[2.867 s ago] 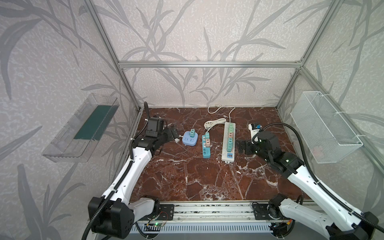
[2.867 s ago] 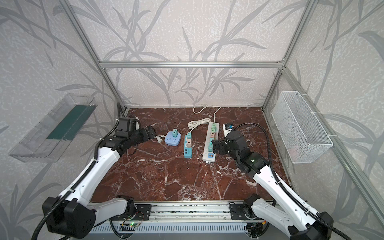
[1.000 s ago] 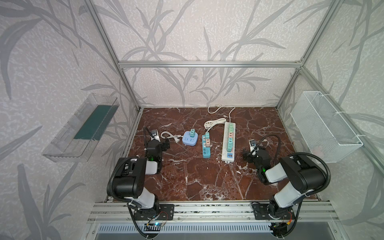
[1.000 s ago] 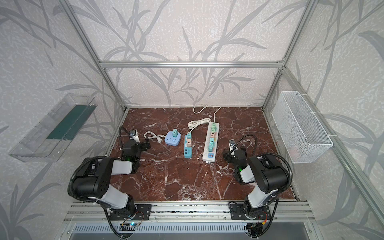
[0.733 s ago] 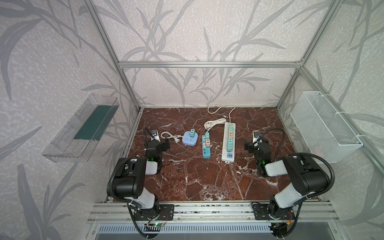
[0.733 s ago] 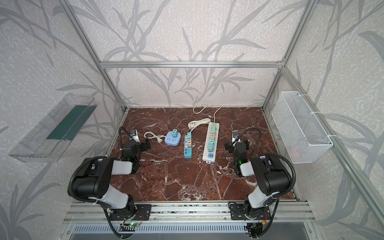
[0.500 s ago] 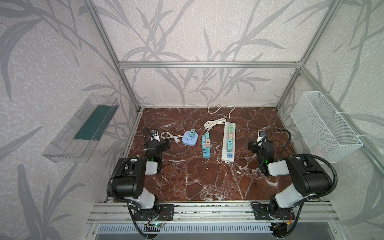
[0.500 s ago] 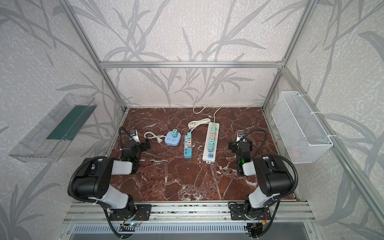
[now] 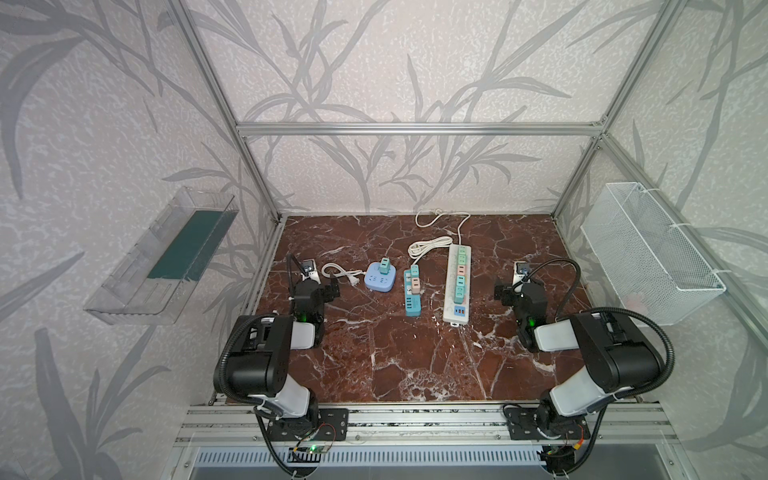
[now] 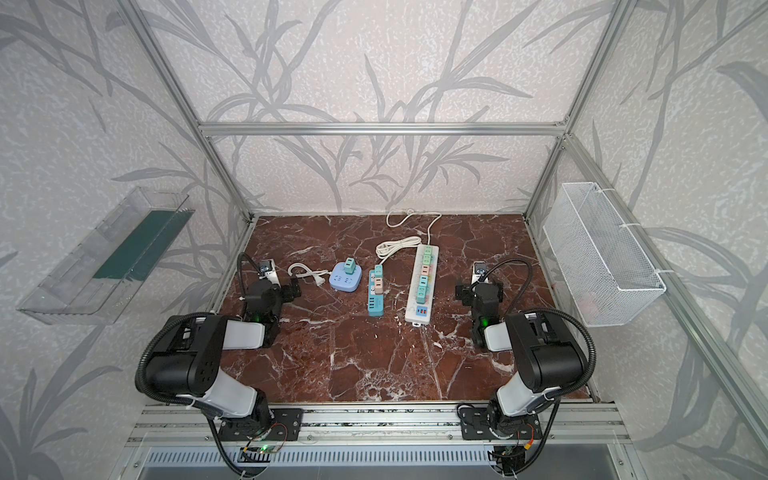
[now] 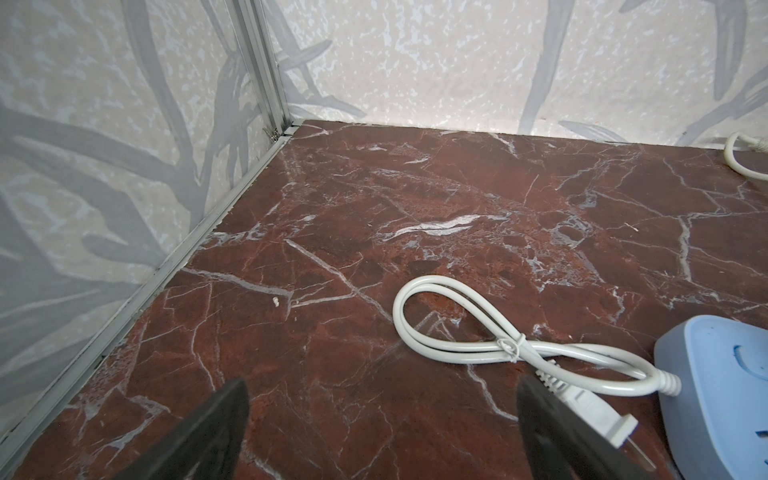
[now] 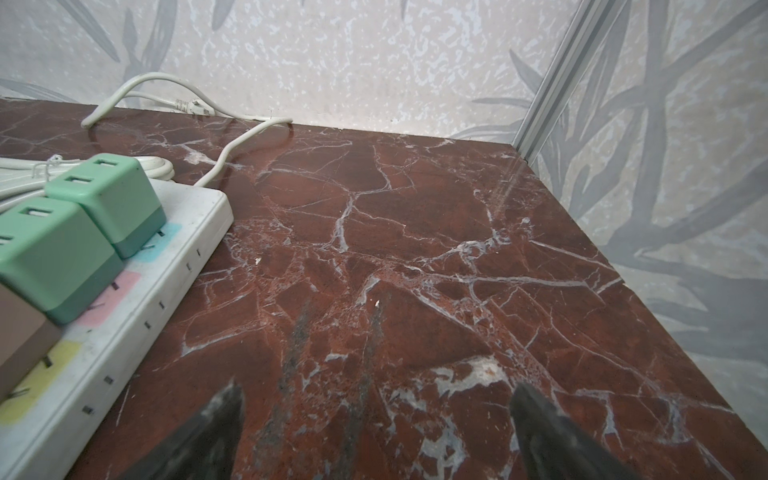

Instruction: Insert the plug

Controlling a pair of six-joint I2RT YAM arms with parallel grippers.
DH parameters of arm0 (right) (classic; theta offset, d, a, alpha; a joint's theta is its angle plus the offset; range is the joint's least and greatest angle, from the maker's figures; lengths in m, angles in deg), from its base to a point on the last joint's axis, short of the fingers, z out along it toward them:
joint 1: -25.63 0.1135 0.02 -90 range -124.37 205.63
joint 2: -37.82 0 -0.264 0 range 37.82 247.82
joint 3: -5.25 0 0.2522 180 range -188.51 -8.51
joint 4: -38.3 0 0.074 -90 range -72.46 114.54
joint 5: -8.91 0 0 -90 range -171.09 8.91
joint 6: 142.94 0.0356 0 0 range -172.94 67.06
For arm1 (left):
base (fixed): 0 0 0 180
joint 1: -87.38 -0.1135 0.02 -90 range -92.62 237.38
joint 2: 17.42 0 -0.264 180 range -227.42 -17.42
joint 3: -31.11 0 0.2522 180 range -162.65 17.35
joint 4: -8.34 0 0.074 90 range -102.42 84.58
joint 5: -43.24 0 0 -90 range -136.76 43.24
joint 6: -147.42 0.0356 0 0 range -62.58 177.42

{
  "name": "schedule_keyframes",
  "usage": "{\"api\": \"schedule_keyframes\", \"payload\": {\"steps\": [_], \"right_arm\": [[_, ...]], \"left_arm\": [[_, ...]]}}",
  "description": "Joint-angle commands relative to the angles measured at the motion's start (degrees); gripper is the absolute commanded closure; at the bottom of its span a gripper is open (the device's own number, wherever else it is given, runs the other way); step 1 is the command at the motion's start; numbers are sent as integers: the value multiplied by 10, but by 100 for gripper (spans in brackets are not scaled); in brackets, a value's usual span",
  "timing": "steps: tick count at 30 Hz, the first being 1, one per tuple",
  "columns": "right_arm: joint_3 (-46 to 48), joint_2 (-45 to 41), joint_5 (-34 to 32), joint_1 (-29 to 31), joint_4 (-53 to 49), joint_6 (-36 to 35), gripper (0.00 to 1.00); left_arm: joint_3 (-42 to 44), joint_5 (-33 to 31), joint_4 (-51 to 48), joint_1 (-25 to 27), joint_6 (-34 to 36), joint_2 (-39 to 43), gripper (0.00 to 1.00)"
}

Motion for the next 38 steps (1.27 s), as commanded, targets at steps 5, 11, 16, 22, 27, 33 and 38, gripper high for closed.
{"api": "schedule_keyframes", "payload": {"steps": [5,11,16,22,27,33,38], "right_arm": [[-2,-8,-1,2,7,5,1],[-4,-7,-2,3,4,3,1],[-5,-7,-12,11,3,-5,1],[-5,-6,-12,11,3,-4,1],[-5,-5,-13,12,4,-4,1],[-6,-6,-12,12,3,-4,1],[-7,-6,-13,12,3,-5,1]], "left_arm": [[2,3,13,-2,8,-3,1],[2,2,13,-1,8,-3,1],[2,2,13,-2,8,-3,1],[2,2,13,-1,8,-3,1],[2,2,13,-1,8,-3,1],[0,1,10,-1,6,-3,1],[0,2,12,-3,6,-3,1]]}}
